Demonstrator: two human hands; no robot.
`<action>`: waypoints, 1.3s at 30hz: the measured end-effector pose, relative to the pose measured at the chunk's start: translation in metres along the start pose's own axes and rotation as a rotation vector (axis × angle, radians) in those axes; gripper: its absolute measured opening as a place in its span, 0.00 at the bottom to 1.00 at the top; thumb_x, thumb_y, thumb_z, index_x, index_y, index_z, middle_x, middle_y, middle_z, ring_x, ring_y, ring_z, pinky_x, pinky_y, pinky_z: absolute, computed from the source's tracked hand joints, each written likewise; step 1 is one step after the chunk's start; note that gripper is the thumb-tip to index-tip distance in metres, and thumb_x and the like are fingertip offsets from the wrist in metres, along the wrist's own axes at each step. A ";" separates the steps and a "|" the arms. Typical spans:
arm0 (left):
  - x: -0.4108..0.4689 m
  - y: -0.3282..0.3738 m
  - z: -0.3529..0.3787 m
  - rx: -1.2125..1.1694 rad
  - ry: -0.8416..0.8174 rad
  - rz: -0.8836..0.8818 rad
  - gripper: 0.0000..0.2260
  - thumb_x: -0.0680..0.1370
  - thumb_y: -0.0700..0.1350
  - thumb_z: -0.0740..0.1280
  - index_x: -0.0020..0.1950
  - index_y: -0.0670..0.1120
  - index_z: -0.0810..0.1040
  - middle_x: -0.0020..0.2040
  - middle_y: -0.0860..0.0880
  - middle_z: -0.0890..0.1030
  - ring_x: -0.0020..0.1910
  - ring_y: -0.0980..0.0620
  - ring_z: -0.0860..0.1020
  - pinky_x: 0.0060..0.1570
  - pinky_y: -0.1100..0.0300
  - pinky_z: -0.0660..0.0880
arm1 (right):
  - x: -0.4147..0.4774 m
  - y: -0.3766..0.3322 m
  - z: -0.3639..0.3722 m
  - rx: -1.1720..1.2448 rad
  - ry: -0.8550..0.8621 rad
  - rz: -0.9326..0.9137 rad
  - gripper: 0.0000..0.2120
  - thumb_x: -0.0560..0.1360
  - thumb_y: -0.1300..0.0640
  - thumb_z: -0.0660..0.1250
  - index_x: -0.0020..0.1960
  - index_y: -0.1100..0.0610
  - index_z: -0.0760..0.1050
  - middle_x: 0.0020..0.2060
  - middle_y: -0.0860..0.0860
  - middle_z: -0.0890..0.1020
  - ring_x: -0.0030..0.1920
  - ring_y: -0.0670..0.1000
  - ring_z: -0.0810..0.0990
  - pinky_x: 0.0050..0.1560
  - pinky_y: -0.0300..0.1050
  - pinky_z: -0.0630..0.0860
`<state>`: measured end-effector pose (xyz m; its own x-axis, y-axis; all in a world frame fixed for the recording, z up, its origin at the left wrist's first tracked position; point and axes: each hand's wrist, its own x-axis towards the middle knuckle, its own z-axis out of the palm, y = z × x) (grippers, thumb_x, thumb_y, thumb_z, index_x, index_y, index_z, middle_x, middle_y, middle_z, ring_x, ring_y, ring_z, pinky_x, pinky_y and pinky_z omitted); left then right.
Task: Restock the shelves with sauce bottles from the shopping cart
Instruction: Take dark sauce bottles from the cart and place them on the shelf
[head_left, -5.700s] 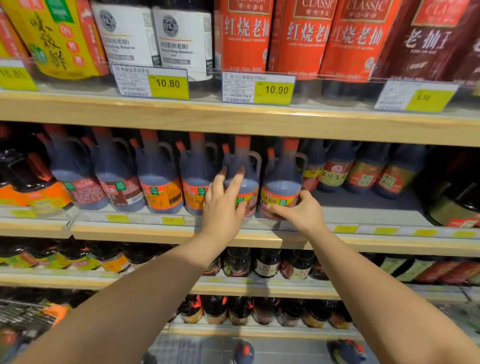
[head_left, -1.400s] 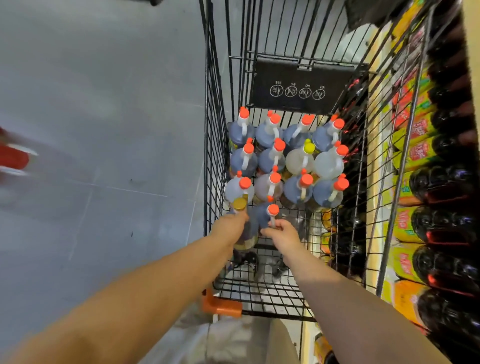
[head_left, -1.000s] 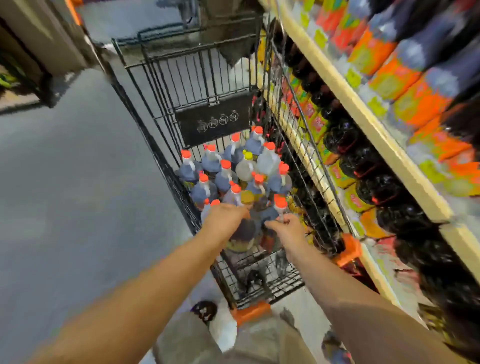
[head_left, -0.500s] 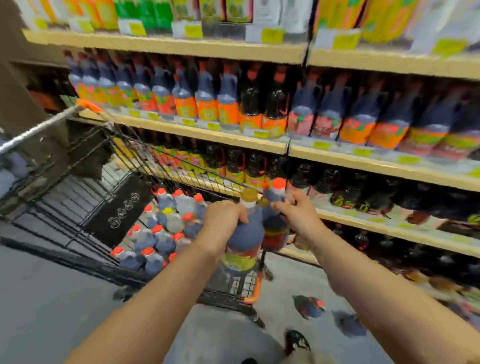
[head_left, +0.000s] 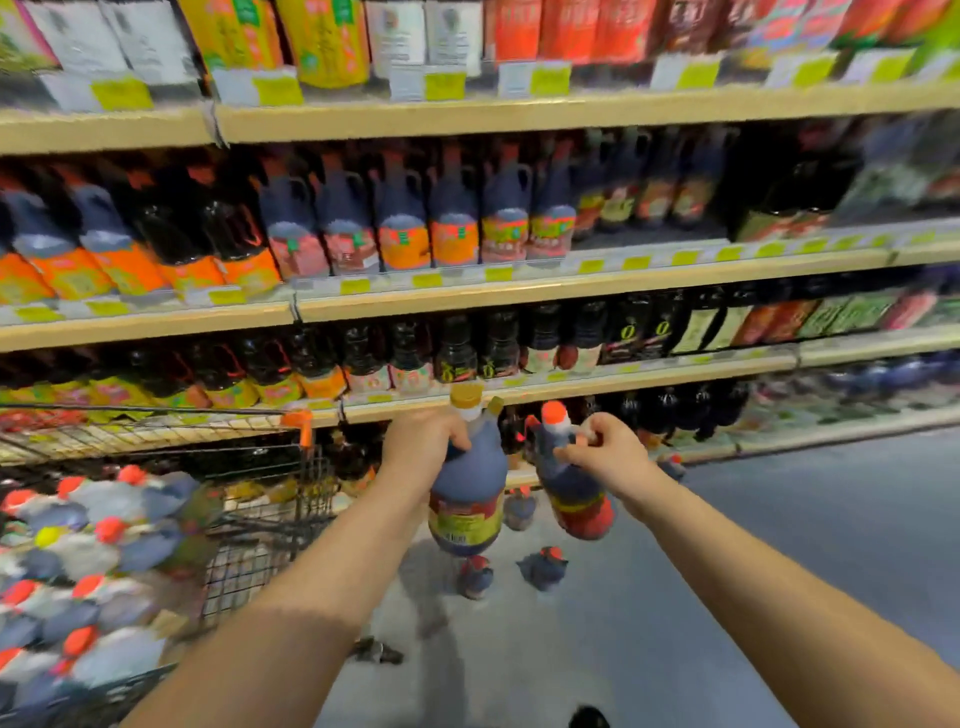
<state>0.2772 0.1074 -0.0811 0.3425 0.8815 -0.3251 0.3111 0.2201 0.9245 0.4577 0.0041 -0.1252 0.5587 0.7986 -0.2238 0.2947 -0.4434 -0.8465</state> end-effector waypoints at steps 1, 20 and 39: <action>0.000 0.003 0.021 -0.005 -0.010 -0.016 0.25 0.67 0.28 0.64 0.14 0.48 0.65 0.25 0.50 0.67 0.33 0.49 0.65 0.37 0.53 0.61 | 0.001 0.010 -0.018 -0.016 0.000 0.007 0.20 0.69 0.65 0.71 0.33 0.55 0.60 0.30 0.50 0.64 0.32 0.48 0.65 0.35 0.44 0.60; 0.064 0.060 0.192 -0.173 0.128 -0.133 0.13 0.66 0.31 0.64 0.25 0.43 0.66 0.30 0.47 0.65 0.36 0.47 0.64 0.31 0.57 0.59 | 0.089 0.060 -0.177 -0.082 -0.054 -0.017 0.17 0.68 0.63 0.71 0.36 0.55 0.61 0.34 0.53 0.66 0.36 0.50 0.65 0.36 0.45 0.61; 0.195 0.120 0.210 -0.285 0.279 -0.103 0.14 0.67 0.33 0.65 0.28 0.44 0.62 0.32 0.46 0.64 0.40 0.47 0.64 0.36 0.52 0.59 | 0.283 -0.043 -0.221 -0.139 0.251 -0.631 0.18 0.69 0.59 0.74 0.38 0.58 0.62 0.37 0.53 0.66 0.39 0.49 0.64 0.37 0.31 0.63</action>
<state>0.5674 0.2180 -0.0748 0.0562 0.9195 -0.3890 0.0601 0.3858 0.9206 0.7743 0.1599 -0.0453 0.4056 0.8099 0.4237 0.7096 0.0131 -0.7045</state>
